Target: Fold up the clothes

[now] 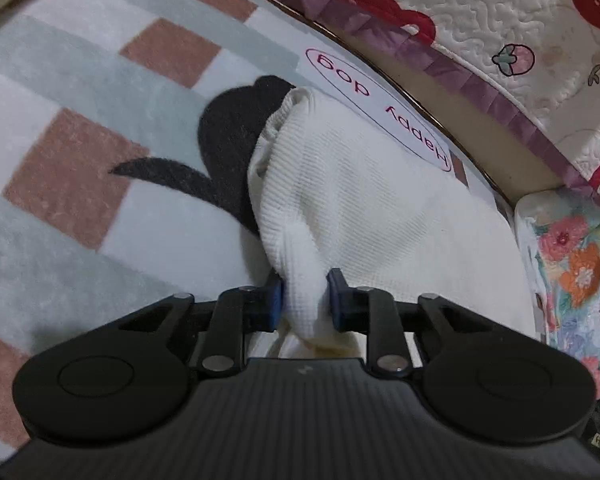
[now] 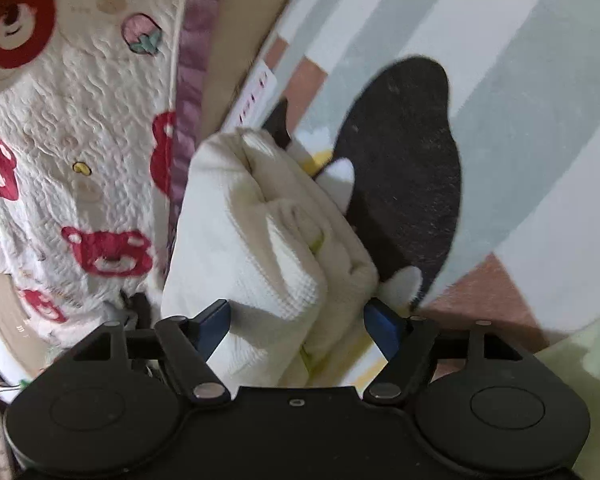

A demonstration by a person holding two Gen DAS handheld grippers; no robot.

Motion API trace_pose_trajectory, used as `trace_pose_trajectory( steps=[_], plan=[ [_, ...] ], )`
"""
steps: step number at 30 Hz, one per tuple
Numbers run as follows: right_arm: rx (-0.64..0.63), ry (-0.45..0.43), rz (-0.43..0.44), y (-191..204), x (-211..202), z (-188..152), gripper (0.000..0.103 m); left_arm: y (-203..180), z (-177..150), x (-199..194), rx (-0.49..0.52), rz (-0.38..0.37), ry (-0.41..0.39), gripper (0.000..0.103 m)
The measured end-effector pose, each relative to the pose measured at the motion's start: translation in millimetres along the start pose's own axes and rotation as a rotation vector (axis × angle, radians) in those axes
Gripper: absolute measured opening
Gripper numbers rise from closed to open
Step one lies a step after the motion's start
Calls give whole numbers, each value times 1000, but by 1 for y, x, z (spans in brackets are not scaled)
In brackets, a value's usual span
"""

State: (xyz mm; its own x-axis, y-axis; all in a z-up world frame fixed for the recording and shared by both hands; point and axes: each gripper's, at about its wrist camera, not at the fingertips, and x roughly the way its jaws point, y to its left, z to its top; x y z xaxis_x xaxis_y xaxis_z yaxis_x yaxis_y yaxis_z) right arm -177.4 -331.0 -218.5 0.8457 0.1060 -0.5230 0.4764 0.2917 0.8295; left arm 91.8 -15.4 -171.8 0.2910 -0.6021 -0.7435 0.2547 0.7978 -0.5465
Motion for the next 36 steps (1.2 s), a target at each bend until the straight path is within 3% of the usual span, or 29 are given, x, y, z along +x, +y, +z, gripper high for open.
trace_pose_trajectory(
  steps=[1, 4, 5, 7, 10, 11, 13, 14, 16, 18, 20, 22, 25, 30, 31, 32, 33, 35, 36],
  plan=[
    [-30, -23, -1, 5, 3, -4, 81, -2, -1, -2, 3, 4, 6, 15],
    [-88, -27, -17, 14, 14, 1, 49, -6, -3, -10, 19, 31, 6, 14],
    [-136, -25, -22, 18, 14, 6, 44, -8, -4, -10, 25, 40, 12, 14],
    [-292, -50, -36, 38, 10, 13, 41, -13, -7, -10, 22, 43, 34, 13],
    [-491, -150, -40, 65, 0, 26, 39, -16, -13, -2, -18, -43, 135, 17],
    [-501, -165, -51, 66, 2, 34, 40, -16, -15, 1, -31, -87, 175, 21],
    [-494, -159, -101, 58, 7, 49, 42, -18, -15, 4, 40, -96, 223, 43],
    [-458, -126, -107, 49, 11, 54, 46, -19, -15, 6, 76, -100, 247, 44],
    [-346, -84, -93, 26, 16, 57, 55, -20, -7, -5, 166, 18, 155, 47],
    [-272, -75, -58, 10, 15, 56, 65, -15, 5, -20, 165, 32, 41, 52],
    [-194, -55, -35, -2, 15, 54, 76, -5, 21, -32, 87, -9, -89, 62],
    [-120, -38, -11, -13, 15, 51, 76, 1, 34, -31, 23, -74, -160, 71],
    [-93, -43, 22, -17, 19, 44, 78, -1, 50, -6, 18, -143, -125, 71],
    [-143, -54, 53, -7, 42, 47, 79, -1, 59, 30, 57, -80, -77, 78],
    [-159, -49, 62, -4, 48, 50, 55, 3, 57, 31, 42, -102, -97, 80],
    [-176, -25, 87, -2, 54, 55, 44, 4, 57, 32, 27, -121, -107, 80],
    [-205, -24, 93, 1, 54, 61, 42, 5, 54, 32, 21, -141, -98, 78],
    [-365, -60, 106, 23, 48, 68, 37, 2, 52, 32, 16, -185, -61, 44],
    [-455, -81, 108, 35, 44, 71, 37, -6, 47, 28, 39, -171, -80, 28]
  ],
)
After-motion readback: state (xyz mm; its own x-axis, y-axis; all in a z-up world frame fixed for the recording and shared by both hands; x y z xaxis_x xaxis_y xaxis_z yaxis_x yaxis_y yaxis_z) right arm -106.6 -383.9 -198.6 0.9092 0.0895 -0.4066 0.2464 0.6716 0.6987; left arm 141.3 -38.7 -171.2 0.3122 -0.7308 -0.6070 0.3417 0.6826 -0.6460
